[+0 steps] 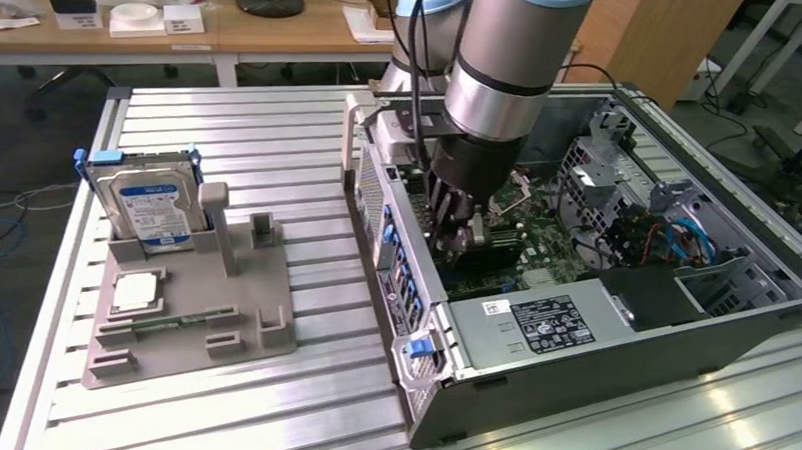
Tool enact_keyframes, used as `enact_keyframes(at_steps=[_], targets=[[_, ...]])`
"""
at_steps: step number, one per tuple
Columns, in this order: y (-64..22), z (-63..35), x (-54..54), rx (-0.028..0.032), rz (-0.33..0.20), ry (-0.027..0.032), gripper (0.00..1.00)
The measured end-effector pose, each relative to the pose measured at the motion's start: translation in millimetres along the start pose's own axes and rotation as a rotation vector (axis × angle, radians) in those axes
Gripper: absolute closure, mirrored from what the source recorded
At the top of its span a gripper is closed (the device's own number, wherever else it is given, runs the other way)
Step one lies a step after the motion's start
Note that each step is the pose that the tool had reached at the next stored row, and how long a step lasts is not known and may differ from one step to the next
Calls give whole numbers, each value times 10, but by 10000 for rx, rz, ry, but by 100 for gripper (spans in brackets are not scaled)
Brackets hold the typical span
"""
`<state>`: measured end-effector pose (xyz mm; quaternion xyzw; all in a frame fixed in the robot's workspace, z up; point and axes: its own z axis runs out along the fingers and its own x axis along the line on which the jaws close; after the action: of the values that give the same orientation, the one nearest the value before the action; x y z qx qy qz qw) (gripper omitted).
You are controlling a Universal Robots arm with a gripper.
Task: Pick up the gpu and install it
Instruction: 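Press down on the gpu until it lock into place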
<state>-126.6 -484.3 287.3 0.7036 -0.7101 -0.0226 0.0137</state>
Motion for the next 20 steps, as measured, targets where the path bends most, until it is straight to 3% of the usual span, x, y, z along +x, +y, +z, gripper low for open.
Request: enact_keyframes(at_steps=[20], targets=[[57,42,-56,-6,-1,3,89]])
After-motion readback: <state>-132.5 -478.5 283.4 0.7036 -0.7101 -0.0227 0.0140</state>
